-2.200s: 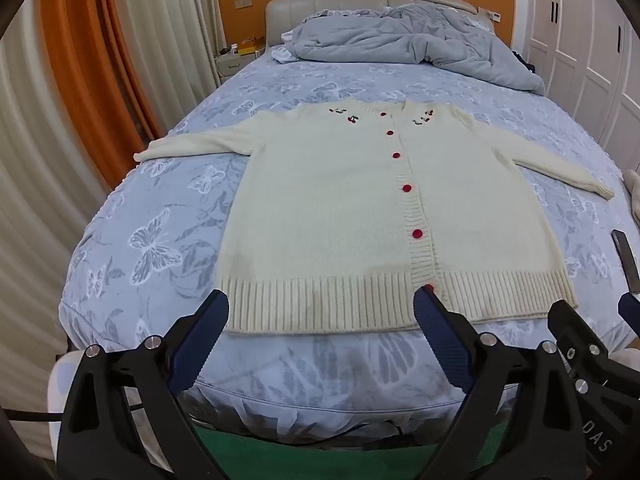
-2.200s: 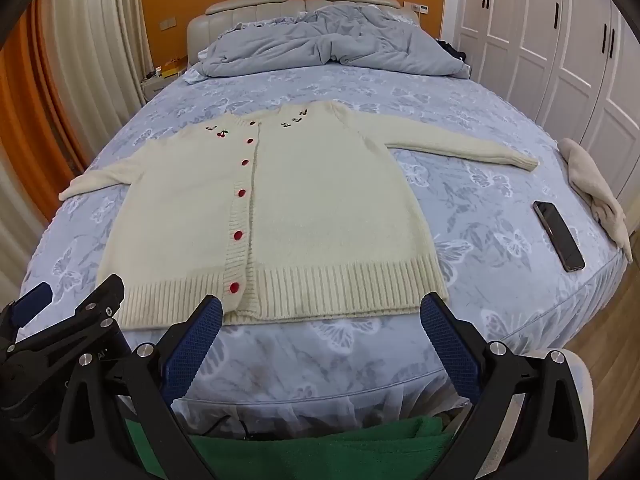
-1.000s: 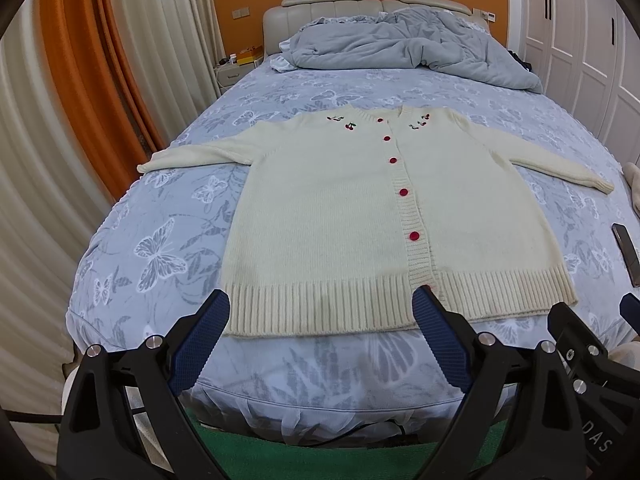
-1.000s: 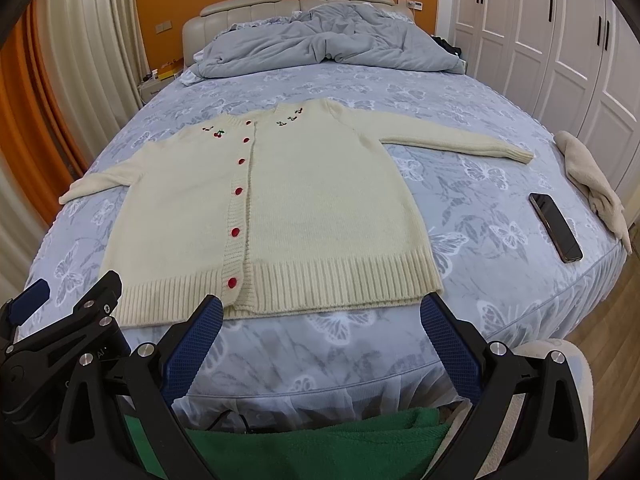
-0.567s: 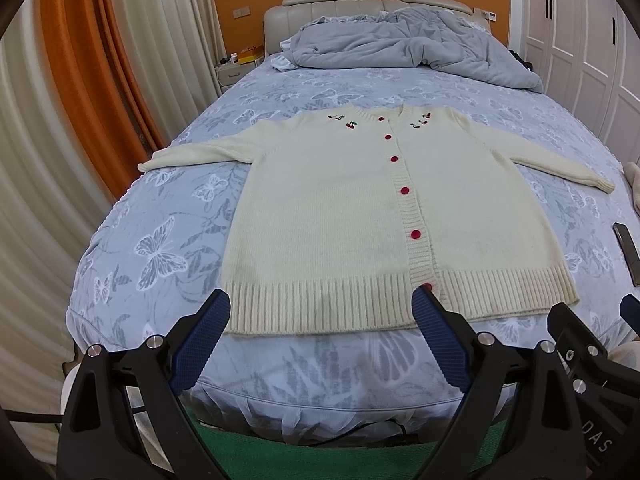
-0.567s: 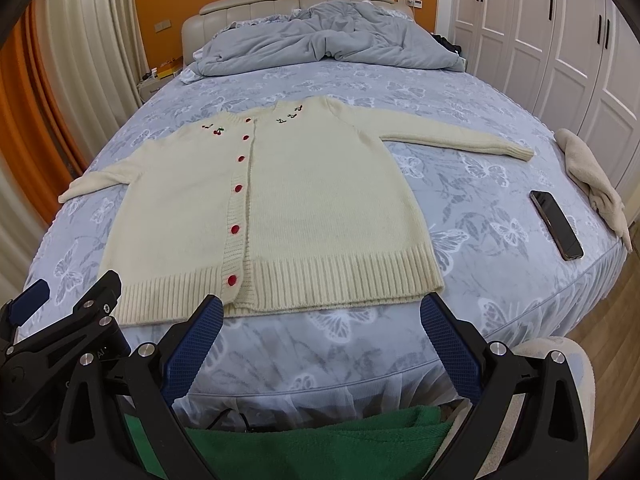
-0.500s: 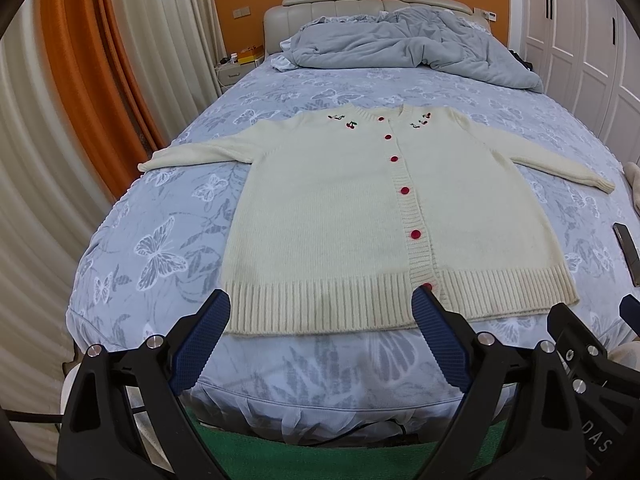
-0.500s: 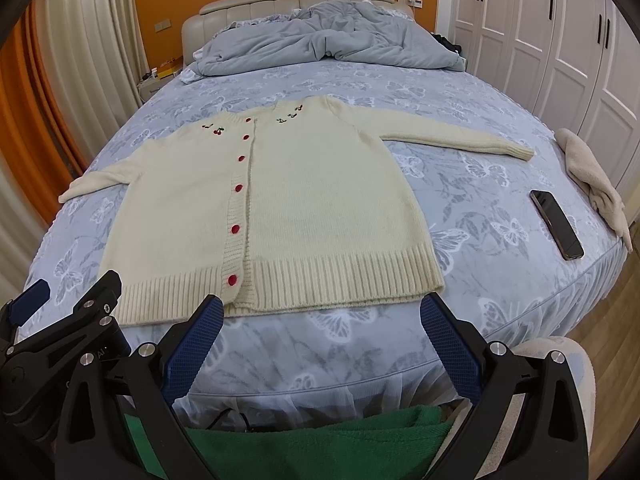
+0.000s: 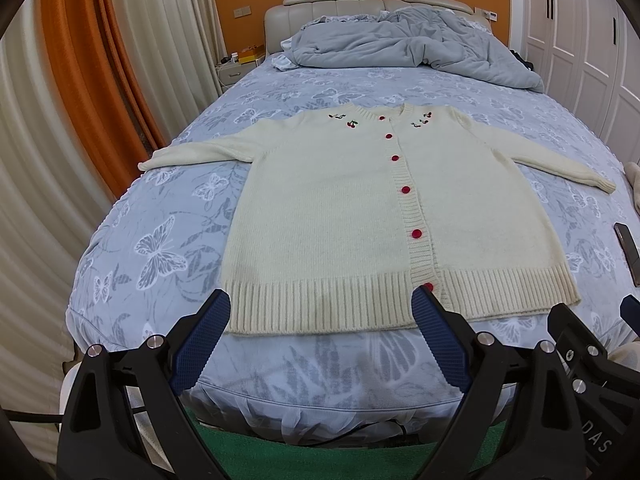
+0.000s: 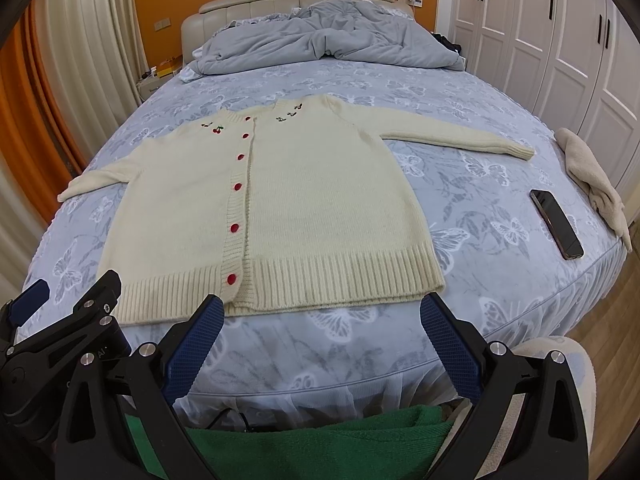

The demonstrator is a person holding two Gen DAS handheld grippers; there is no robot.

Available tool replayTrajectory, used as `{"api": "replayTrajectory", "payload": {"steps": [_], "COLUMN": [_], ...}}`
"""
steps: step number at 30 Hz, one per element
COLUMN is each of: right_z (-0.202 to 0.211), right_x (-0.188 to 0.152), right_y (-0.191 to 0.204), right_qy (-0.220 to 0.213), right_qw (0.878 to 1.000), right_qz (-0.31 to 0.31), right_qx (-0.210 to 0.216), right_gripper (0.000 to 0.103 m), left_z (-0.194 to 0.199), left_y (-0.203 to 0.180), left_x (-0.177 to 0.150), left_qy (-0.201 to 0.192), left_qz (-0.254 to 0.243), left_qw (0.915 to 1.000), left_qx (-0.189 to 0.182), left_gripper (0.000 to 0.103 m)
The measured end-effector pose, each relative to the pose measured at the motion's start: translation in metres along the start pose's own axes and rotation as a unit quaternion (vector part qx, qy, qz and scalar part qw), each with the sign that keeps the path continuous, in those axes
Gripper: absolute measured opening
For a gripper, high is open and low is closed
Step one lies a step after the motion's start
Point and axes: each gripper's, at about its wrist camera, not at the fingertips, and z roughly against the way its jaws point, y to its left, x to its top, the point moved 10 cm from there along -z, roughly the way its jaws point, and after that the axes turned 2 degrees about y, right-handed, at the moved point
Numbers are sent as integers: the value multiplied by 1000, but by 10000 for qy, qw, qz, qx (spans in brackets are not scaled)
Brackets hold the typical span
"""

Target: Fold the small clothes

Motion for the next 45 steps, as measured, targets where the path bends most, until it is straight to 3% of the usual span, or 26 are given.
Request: {"api": "replayTrajectory", "payload": {"steps": [41, 45], "right_z": [-26, -40], "right_x": [-14, -14], "right_y": [-1, 3], "right_qy": [388, 595], "right_qw": [9992, 9972], "right_qz": [-111, -33], "right_qx": [60, 460], "right_gripper": [98, 97], "left_z": [-22, -29], "left_y": [-5, -6], "left_x": [-15, -16], "left_qy": [221, 282], "left_qz": [-37, 3], "left_qw": [9997, 9996], "left_qx": [99, 35], "left_gripper": [89, 89]}}
